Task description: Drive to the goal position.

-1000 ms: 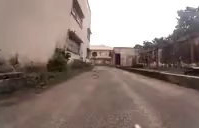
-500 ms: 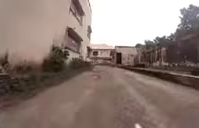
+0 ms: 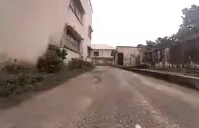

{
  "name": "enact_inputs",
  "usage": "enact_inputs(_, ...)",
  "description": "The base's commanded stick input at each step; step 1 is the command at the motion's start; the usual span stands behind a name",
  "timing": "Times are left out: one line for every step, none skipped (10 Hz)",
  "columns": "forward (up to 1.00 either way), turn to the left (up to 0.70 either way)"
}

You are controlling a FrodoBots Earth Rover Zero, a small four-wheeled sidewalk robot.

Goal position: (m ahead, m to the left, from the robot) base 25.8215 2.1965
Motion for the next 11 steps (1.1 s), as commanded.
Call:
enact_inputs(1.0, 0.0)
enact_inputs(1.0, 0.0)
enact_inputs(1.0, 0.0)
enact_inputs(1.0, -0.27)
enact_inputs(1.0, -0.27)
enact_inputs(1.0, -0.27)
enact_inputs(1.0, -0.27)
enact_inputs(1.0, -0.12)
enact_inputs(1.0, 0.0)
enact_inputs(1.0, 0.0)
enact_inputs(1.0, 0.0)
